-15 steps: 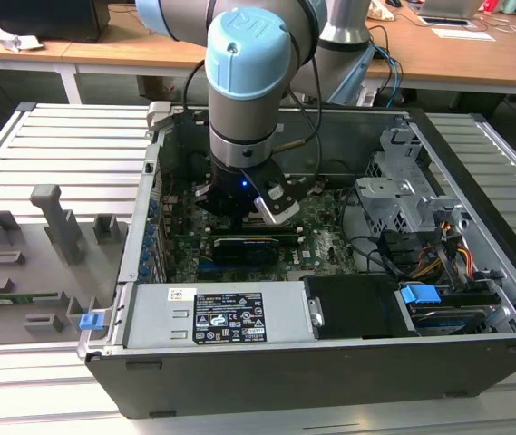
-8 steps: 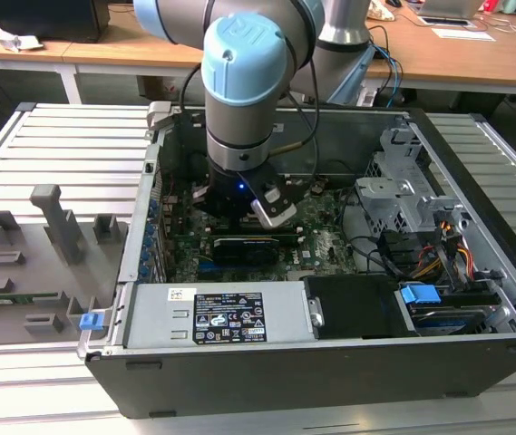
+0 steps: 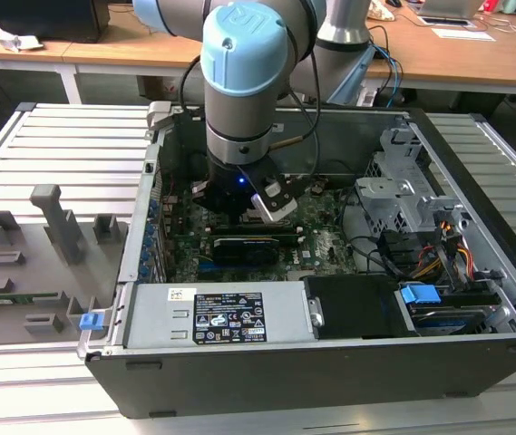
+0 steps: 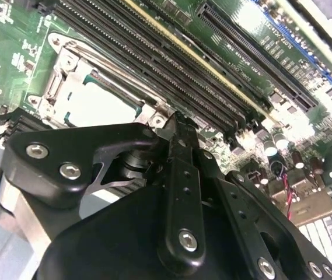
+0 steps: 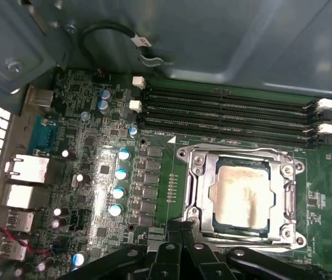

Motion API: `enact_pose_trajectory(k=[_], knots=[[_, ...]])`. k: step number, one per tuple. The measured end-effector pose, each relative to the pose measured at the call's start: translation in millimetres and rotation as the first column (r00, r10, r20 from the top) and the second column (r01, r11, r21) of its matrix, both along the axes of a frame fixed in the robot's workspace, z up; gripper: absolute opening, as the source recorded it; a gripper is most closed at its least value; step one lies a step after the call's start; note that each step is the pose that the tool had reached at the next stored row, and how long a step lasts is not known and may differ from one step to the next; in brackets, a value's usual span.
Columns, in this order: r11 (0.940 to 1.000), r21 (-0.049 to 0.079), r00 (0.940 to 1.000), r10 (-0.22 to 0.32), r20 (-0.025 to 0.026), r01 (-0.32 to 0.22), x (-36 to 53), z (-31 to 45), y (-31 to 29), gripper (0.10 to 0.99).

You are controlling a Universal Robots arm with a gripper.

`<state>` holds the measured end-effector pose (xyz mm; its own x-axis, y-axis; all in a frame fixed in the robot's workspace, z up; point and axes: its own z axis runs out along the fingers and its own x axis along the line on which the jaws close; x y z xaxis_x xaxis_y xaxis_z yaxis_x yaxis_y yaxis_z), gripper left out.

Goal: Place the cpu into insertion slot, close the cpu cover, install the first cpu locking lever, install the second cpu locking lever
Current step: 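Install the second cpu locking lever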

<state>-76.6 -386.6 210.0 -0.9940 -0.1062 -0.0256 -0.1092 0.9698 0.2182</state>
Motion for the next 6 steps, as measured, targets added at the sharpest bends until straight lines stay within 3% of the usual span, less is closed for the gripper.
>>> enact_pose_trajectory(k=[3,6], knots=[[1.0000,0.000,1.0000,0.000,0.0000,0.000,0.0,6.4,0.0,0.106],[1.0000,0.000,1.0000,0.000,0.0001,0.000,0.0,7.5,0.0,0.106]])
